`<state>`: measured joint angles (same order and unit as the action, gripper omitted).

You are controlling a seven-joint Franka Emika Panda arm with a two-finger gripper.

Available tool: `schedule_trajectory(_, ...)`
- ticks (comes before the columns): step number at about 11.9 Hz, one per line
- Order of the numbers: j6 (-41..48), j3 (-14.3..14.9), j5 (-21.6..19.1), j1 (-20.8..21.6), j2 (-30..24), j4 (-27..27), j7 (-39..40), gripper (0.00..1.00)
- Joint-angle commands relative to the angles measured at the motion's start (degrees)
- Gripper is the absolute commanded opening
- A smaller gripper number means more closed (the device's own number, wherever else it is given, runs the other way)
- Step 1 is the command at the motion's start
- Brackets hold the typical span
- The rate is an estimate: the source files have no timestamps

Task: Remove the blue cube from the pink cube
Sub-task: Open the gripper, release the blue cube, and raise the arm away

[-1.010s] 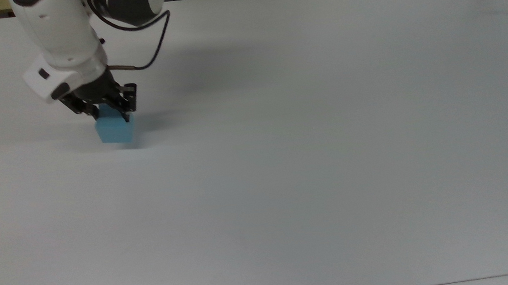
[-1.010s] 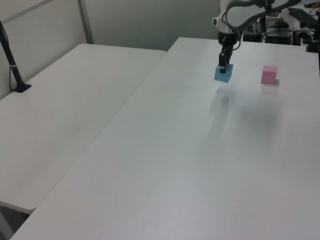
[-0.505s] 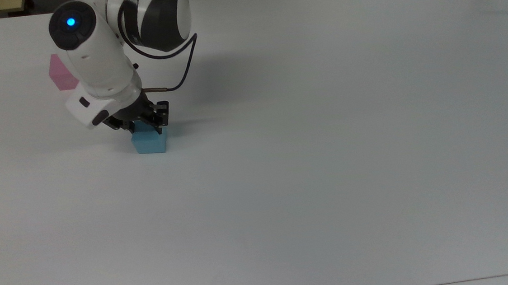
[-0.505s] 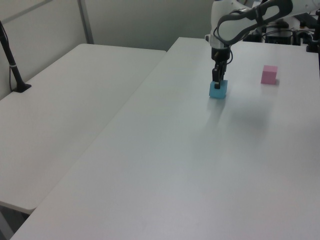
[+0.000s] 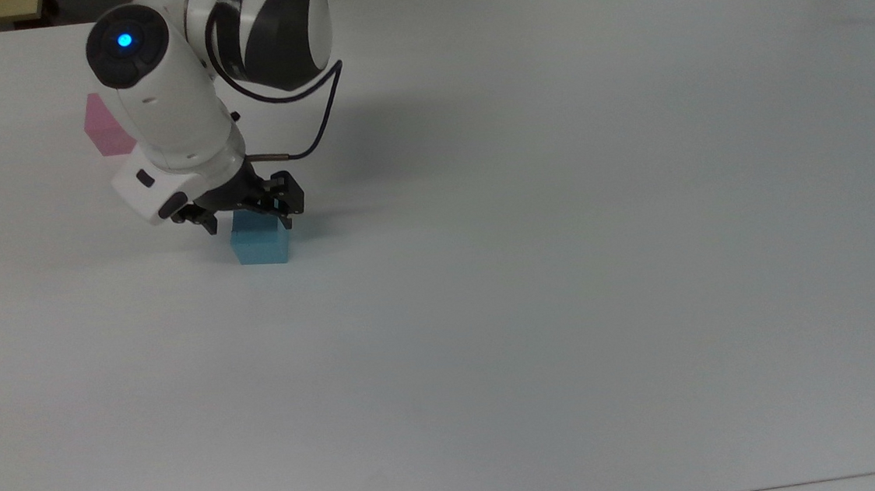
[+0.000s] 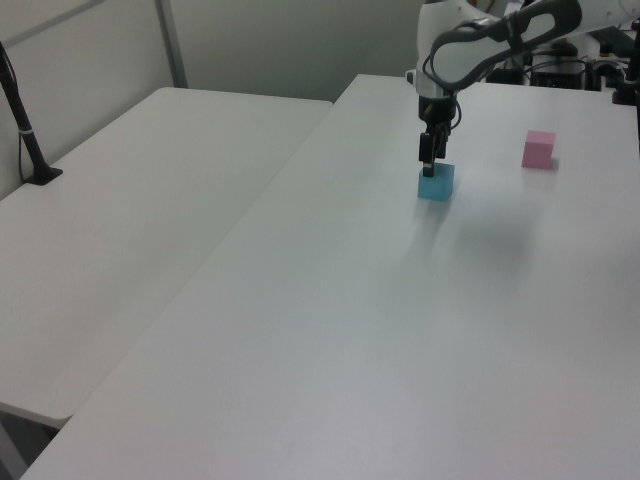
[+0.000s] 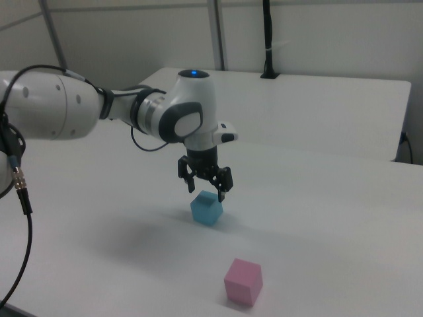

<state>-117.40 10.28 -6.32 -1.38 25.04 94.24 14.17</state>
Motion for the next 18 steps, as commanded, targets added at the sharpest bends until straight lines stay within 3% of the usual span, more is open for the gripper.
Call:
schedule_trajectory(1, 16.44, 0.17, 0.25, -2.22, -11.12, -0.46, -2.12, 1.00)
schedule_trajectory(6, 31.68, 1.14, 0.87, -2.75, -26.42, -0.47, -7.92, 1.00)
schedule_trajectory(9, 32.32, 5.35, 1.13, -0.04, -32.50, 0.15, -7.32, 1.00)
schedule_trajectory(11, 31.62, 10.87, 4.45, 6.89, -32.78, -0.20, -5.57, 1.00)
schedule_trajectory(18, 24.23, 10.28, 7.37, 6.74, -27.95, -0.55, -2.92, 1.00)
